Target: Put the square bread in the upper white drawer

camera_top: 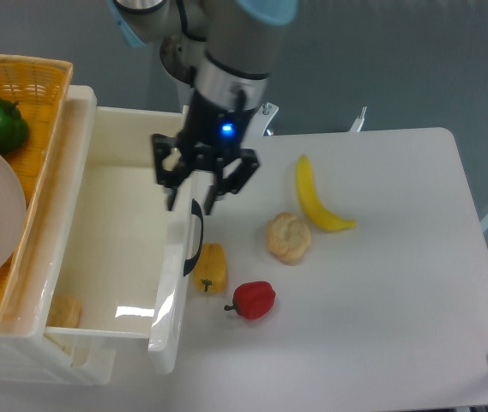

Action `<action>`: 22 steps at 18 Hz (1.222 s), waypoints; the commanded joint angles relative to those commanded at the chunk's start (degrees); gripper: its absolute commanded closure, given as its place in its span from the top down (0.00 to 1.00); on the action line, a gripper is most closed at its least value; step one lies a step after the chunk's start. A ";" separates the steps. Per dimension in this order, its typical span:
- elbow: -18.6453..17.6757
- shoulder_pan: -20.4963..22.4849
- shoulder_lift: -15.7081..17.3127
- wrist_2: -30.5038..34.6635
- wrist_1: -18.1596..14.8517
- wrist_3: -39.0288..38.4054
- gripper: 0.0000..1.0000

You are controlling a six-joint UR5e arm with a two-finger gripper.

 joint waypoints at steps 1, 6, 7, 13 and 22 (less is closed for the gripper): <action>-0.09 0.62 -0.09 0.00 0.00 0.09 0.58; -1.23 3.08 -0.97 0.18 0.09 2.37 0.61; -1.32 3.61 -1.32 0.44 0.44 2.46 0.63; -1.32 3.79 -4.04 3.25 1.14 2.20 1.00; -2.20 4.05 -5.71 6.50 3.16 4.74 1.00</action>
